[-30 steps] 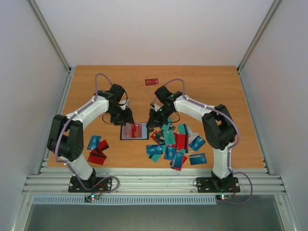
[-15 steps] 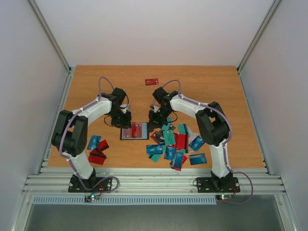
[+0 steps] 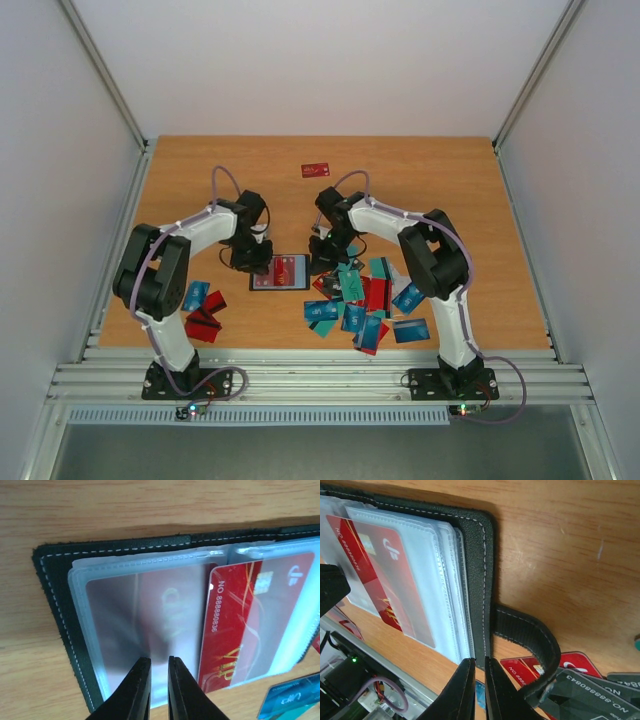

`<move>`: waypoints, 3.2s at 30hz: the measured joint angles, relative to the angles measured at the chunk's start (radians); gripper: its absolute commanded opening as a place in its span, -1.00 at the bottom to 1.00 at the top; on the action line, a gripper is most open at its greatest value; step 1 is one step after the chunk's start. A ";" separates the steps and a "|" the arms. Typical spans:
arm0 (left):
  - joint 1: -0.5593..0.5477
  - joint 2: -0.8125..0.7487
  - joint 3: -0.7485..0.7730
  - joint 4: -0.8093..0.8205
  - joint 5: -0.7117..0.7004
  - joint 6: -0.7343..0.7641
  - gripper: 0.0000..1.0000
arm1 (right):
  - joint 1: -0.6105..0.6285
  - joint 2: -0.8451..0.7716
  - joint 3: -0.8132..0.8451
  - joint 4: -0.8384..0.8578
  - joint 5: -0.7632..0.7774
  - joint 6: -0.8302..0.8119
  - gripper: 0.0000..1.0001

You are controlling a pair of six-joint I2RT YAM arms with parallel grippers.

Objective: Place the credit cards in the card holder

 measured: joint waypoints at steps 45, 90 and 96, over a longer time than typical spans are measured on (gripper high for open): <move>-0.134 -0.028 0.026 0.054 -0.062 -0.065 -0.61 | 0.004 -0.013 -0.015 0.009 -0.040 -0.101 -0.63; -0.099 0.063 0.016 0.147 0.129 -0.013 -1.00 | -0.026 0.044 -0.064 0.193 -0.221 0.064 -0.42; -0.098 0.047 0.016 0.135 0.119 -0.012 -0.96 | -0.026 0.058 -0.042 0.185 -0.221 0.061 -0.42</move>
